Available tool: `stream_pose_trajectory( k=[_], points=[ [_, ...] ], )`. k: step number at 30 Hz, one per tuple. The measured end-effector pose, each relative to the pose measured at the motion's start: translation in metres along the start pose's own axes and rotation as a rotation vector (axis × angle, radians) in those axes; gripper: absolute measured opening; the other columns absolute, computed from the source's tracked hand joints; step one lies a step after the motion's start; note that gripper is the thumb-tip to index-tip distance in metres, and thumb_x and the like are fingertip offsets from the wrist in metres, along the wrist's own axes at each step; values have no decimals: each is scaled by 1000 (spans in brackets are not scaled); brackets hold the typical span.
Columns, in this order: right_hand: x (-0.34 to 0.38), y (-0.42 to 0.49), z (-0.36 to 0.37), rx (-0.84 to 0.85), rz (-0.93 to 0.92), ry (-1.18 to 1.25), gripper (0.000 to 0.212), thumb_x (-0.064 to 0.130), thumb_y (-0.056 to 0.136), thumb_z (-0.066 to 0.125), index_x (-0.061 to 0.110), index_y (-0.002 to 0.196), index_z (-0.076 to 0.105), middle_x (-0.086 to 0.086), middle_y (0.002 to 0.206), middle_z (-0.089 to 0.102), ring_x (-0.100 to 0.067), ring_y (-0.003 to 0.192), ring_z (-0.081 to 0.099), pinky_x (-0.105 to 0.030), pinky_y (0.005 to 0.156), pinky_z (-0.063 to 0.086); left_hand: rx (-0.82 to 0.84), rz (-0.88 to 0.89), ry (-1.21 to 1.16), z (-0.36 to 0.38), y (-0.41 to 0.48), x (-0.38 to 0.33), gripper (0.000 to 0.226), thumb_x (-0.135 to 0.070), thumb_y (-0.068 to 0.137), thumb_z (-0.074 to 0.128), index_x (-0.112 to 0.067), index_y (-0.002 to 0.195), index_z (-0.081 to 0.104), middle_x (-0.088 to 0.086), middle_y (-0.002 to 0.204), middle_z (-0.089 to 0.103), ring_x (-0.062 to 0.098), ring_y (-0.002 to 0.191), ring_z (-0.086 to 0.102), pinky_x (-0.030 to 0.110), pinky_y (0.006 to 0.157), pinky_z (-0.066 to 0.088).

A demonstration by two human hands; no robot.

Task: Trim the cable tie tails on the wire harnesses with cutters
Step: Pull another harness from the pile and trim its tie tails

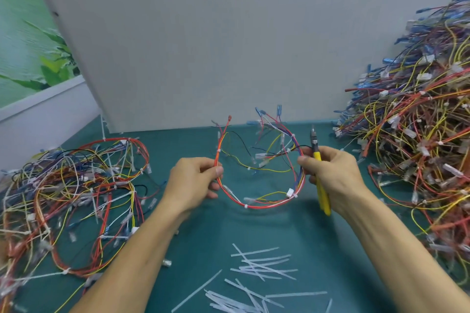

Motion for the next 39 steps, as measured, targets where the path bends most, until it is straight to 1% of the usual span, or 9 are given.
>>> stream_pose_trajectory(
  k=[4, 12, 18, 21, 24, 28, 33, 37, 39],
  points=[
    [4, -1, 3, 37, -33, 58, 15, 4, 81, 73, 19, 80, 69, 10, 58, 64, -1, 53, 58, -21, 57, 47, -12, 25, -35, -1, 2, 0, 16, -6, 88, 64, -16, 79, 72, 0, 63, 65, 11, 54, 60, 28, 52, 54],
    [9, -4, 7, 76, -86, 57, 15, 3, 82, 72, 18, 82, 69, 9, 61, 66, 0, 55, 60, -15, 54, 49, -18, 54, -49, -1, 1, -1, 21, -5, 89, 63, -21, 78, 71, -1, 66, 66, 10, 54, 60, 27, 51, 53],
    [10, -4, 6, 74, -113, 98, 16, 1, 83, 71, 17, 82, 68, 8, 59, 65, -3, 55, 59, -18, 55, 47, -58, 84, -106, -6, 2, -3, 22, -4, 89, 62, -20, 76, 71, 1, 65, 66, 10, 54, 60, 25, 50, 53],
    [9, 0, 2, 25, -86, 244, 16, -2, 85, 67, 14, 83, 67, 6, 61, 61, -9, 56, 55, -23, 58, 47, -121, 61, -267, -11, 4, -1, 18, -2, 90, 60, -13, 78, 69, 6, 70, 65, 13, 54, 60, 26, 51, 55],
    [5, 4, 1, 29, 20, 491, 15, -4, 90, 59, 11, 86, 63, 0, 65, 58, -14, 58, 54, -30, 64, 48, -168, -9, -474, -14, 7, 2, 12, -1, 90, 60, -7, 81, 65, 3, 66, 68, 15, 55, 62, 26, 53, 57],
    [2, 6, 3, 73, 139, 778, 20, -4, 92, 52, 12, 84, 59, -2, 65, 60, -12, 51, 59, -25, 54, 54, -178, -50, -654, -15, 9, 5, 10, 0, 90, 58, -3, 82, 63, 3, 65, 69, 15, 55, 65, 26, 54, 57],
    [4, 7, 6, 113, 170, 916, 20, -3, 93, 50, 12, 84, 59, -2, 65, 63, -11, 53, 62, -24, 56, 56, -167, -55, -766, -14, 11, 3, 10, 0, 90, 57, -2, 82, 62, 5, 67, 70, 16, 59, 67, 26, 56, 57],
    [3, 8, 5, 115, 187, 976, 20, -2, 92, 50, 14, 84, 59, -2, 74, 59, -13, 64, 58, -27, 70, 52, -152, -84, -814, -13, 11, 5, 10, 0, 90, 56, -1, 83, 63, 5, 69, 69, 17, 60, 68, 27, 57, 58],
    [4, 8, 5, 126, 179, 998, 20, -2, 90, 51, 15, 82, 60, -2, 75, 60, -12, 65, 58, -27, 71, 51, -145, -99, -819, -12, 12, 6, 9, 0, 90, 57, -1, 84, 63, 6, 70, 69, 18, 61, 68, 27, 57, 57]
  ],
)
Point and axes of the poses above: each hand's wrist, its own y-axis towards the middle knuckle, its own z-axis out of the palm, x = y × z, the point moved 5 cm from there along y, towards the middle knuckle
